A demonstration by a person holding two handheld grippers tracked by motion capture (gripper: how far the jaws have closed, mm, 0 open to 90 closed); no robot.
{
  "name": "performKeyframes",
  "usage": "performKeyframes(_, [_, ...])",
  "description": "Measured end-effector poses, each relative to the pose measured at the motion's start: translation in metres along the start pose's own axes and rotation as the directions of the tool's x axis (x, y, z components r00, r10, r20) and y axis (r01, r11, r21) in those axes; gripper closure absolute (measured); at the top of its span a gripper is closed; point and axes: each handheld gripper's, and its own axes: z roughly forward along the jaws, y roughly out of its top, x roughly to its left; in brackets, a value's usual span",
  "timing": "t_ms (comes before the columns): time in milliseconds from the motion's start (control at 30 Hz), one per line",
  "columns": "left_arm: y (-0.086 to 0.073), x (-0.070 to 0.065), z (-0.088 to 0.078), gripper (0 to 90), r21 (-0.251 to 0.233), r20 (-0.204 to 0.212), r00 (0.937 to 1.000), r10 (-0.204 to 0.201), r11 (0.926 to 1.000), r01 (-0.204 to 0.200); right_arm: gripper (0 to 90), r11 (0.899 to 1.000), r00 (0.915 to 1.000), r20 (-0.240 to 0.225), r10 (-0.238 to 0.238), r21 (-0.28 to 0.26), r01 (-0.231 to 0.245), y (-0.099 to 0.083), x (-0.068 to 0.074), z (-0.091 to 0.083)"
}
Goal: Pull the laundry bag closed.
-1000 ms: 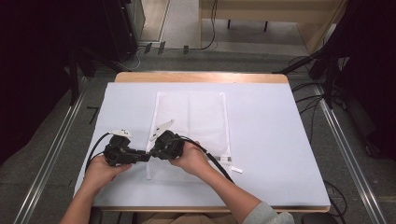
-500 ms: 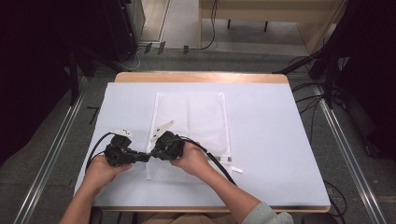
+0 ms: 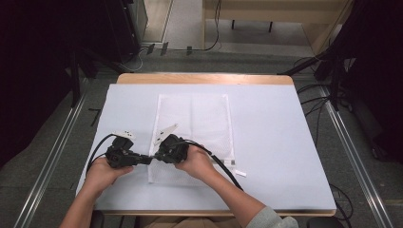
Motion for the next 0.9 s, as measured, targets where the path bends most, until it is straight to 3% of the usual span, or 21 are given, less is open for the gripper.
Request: performKeyframes(900, [-0.003,0.002,-0.006,88.3,-0.024,0.017,0.9998,-0.006,0.9997,0.006,88.6,1.000,0.9997,0.009,0.023,0.020,-0.023,-0.018,-0.011,-0.008])
